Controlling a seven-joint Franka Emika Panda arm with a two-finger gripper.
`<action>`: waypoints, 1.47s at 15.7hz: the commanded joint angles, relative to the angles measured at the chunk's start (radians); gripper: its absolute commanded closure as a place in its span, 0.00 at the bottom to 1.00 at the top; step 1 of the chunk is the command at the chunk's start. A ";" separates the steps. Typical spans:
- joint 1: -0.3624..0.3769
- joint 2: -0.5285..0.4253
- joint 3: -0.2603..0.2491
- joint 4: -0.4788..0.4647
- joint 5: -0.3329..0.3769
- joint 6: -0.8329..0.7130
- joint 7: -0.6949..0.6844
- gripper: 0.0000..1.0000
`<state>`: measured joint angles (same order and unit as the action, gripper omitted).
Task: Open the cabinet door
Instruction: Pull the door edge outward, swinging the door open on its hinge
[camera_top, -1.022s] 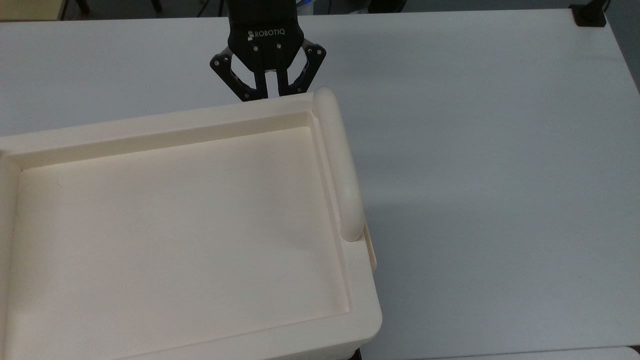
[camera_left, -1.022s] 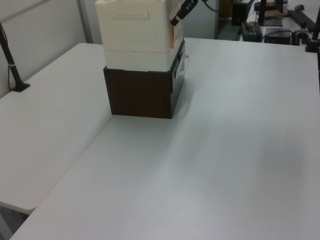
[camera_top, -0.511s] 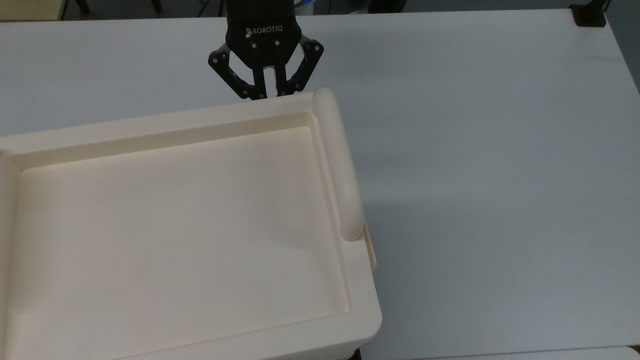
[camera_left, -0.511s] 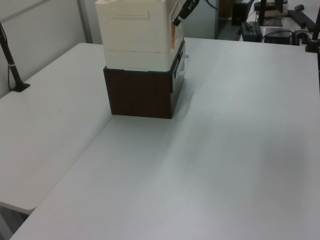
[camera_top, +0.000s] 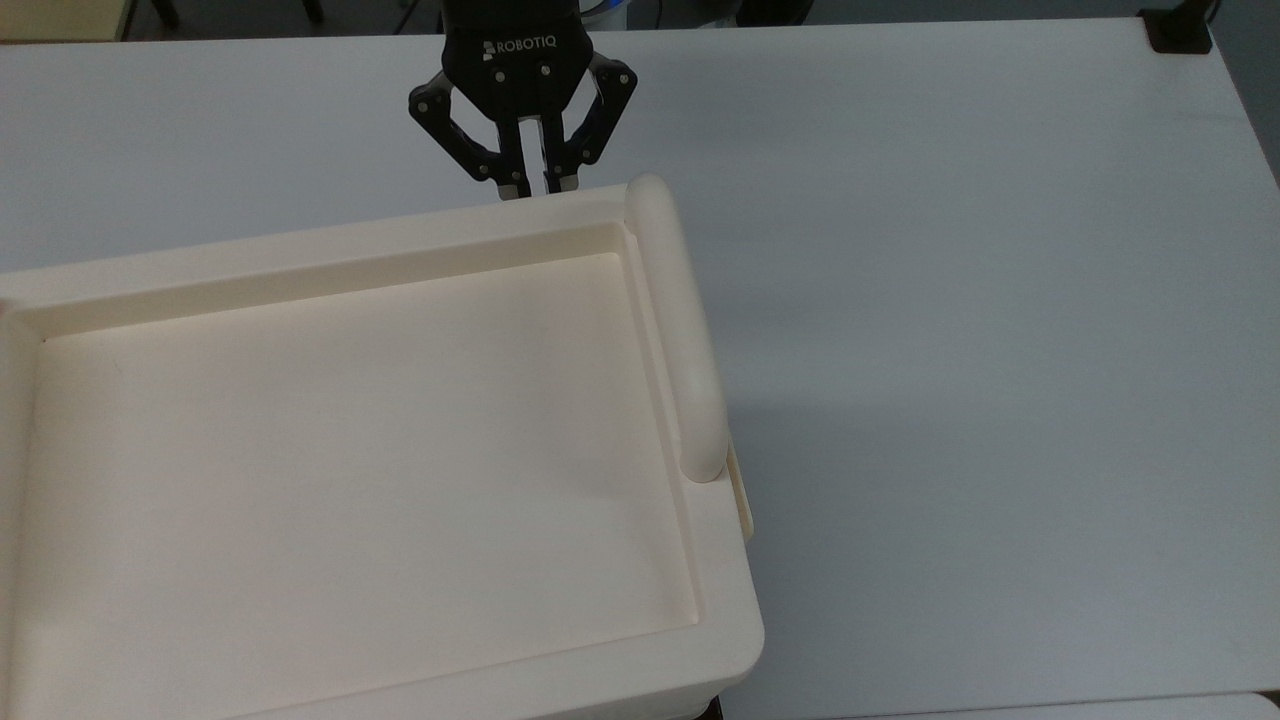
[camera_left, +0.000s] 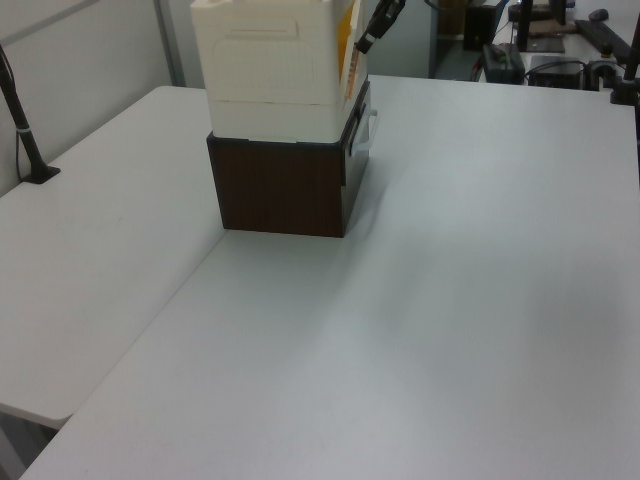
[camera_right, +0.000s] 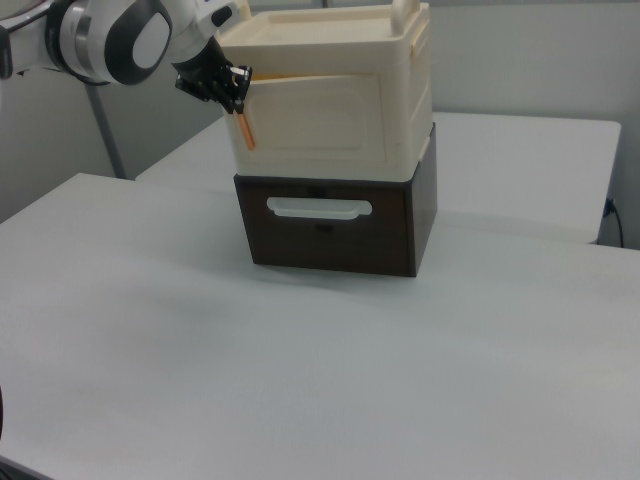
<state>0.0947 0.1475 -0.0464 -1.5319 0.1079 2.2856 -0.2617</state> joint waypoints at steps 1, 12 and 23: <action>-0.059 -0.006 -0.010 -0.033 -0.034 -0.070 -0.062 1.00; -0.128 -0.089 -0.012 -0.060 -0.034 -0.230 -0.140 1.00; -0.308 -0.105 -0.012 -0.053 -0.028 -0.331 -0.154 0.00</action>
<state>-0.1541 0.0322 -0.0537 -1.5828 0.1057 1.9172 -0.4038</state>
